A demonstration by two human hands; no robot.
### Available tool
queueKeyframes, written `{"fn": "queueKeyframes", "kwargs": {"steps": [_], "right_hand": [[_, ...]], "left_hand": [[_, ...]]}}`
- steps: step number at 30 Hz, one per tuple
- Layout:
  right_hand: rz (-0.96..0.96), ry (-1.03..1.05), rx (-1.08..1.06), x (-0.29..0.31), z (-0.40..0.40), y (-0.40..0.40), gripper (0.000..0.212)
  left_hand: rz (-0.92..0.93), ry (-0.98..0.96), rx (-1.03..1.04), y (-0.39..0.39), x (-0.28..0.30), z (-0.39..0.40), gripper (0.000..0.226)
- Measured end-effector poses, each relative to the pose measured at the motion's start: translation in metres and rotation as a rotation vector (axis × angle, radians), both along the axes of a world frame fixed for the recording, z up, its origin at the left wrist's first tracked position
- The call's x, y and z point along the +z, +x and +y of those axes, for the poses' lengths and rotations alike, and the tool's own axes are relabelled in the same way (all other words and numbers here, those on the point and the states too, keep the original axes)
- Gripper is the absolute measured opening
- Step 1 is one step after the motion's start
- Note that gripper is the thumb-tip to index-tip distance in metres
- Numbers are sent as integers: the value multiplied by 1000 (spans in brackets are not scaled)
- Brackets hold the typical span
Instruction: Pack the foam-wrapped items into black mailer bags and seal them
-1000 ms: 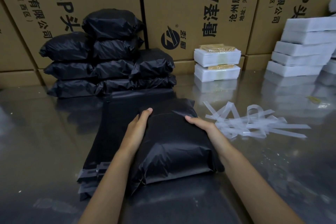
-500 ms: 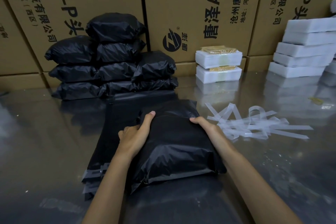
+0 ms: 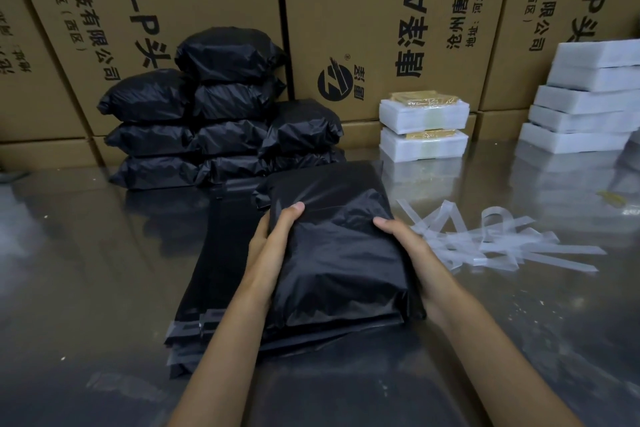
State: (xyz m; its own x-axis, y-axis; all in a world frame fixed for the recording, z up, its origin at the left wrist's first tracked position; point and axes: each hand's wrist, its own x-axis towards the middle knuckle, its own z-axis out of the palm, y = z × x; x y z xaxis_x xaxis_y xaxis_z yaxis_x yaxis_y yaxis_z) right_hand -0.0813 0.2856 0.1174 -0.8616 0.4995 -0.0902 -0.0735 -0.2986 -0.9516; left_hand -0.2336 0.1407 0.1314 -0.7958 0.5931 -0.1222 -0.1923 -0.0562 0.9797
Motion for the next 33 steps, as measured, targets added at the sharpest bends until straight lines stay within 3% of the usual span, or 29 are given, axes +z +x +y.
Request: {"fn": "queueKeyframes", "kwargs": {"steps": [9,15,21,23,26,28,30,33], "right_hand": [[-88,65,122,-1,7,7,56],[-26,55,24,-3,3,1,51],[4,-16,-43,-7,1,-1,62],[4,-84,-64,-10,2,-3,60],[25,-148,-91,-13,4,-4,44],[45,-190,-117,-13,5,-4,37],[50,-231,-154,-12,5,-4,45],[44,-283,-206,-9,5,-5,61]], "left_hand": [[-66,164,190,-3,-5,5,65],[-56,187,135,-3,-12,6,75],[-19,144,57,-6,-16,6,82],[-46,170,2,-7,-18,7,69],[-76,233,-40,-8,-18,8,32],[-104,266,-38,-11,-18,9,38],[-116,268,-29,-12,-19,11,46],[-110,209,-21,-14,-23,12,31]]}}
